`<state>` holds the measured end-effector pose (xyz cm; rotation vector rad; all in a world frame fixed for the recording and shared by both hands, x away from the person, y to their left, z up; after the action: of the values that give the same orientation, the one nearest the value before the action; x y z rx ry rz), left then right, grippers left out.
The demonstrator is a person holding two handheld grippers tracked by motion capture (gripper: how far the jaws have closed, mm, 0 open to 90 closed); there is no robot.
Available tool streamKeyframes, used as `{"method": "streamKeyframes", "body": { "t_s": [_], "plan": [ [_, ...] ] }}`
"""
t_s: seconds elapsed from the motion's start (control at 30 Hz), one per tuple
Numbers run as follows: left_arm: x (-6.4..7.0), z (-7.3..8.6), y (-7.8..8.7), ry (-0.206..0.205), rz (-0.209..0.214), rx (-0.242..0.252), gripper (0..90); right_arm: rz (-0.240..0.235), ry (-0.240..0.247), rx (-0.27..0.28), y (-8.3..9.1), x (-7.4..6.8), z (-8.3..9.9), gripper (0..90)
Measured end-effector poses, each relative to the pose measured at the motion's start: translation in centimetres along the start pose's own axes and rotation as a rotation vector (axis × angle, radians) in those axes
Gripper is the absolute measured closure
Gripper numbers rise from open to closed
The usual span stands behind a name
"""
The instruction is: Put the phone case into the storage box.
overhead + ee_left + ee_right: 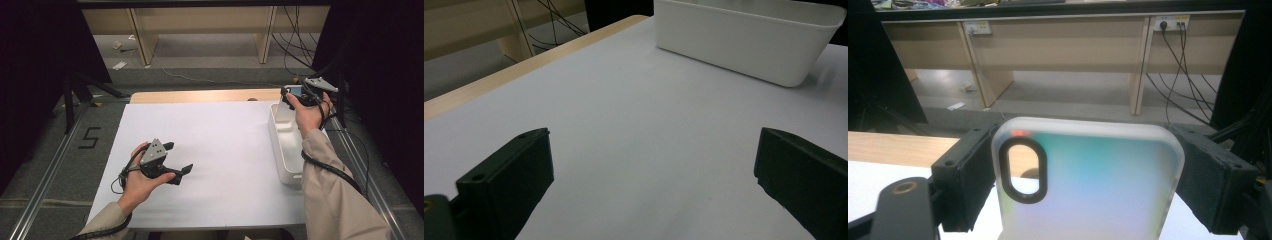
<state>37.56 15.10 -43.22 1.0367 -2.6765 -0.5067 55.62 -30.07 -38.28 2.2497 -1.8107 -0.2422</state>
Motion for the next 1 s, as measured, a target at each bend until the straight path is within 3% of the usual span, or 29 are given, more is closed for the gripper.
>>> {"method": "streamKeyframes", "body": {
  "t_s": [1.0],
  "plan": [
    [0.0, 0.0, 0.0, -0.001, 0.001, 0.0, 1.9, 0.013, 0.005, -0.015, -1.1, 0.0, 0.3, 18.3]
  ]
}}
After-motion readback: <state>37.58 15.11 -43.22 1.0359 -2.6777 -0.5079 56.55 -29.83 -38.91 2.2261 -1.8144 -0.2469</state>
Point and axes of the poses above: each handheld gripper's, and its own axes: y roughly backward along the jaws, z roughly out of its underside, x roughly to its right, the point moved 1 cm from there along -y, roughly forward along the jaws, and after that the axes turned 5 degrees about y, right-handed, at the moved point
